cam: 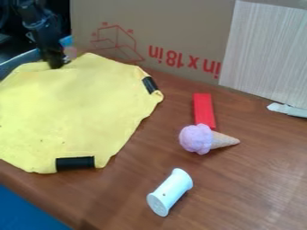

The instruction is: Fold the cloth from top left to lower right

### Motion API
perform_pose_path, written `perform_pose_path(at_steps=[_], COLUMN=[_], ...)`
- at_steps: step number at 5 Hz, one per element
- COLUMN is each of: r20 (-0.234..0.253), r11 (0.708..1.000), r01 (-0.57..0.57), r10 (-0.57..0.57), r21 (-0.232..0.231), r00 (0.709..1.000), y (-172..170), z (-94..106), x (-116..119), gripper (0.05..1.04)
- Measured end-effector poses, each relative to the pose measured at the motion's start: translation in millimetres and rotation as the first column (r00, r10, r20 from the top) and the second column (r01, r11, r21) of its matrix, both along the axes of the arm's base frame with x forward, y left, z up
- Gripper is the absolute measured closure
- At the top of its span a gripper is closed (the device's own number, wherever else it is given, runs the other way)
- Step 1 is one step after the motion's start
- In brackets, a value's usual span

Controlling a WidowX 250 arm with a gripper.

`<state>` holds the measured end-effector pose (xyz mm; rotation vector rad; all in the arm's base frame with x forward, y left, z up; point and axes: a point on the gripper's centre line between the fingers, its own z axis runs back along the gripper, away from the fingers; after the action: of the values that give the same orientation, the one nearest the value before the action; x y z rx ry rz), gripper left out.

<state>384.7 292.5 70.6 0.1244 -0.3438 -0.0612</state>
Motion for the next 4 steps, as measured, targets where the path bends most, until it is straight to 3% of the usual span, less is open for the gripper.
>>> perform_pose_path(at_steps=[2, 4], r20=[0.143, 0.249], r11=[0.994, 0.967], r01=[0.009, 0.023], r10=[-0.025, -0.088], r21=[0.108, 0.252], r00=[0.989, 0.965], y=[-23, -52], z=[21.8, 15.1], x=[-35, -70], gripper=[1.018, 1.02])
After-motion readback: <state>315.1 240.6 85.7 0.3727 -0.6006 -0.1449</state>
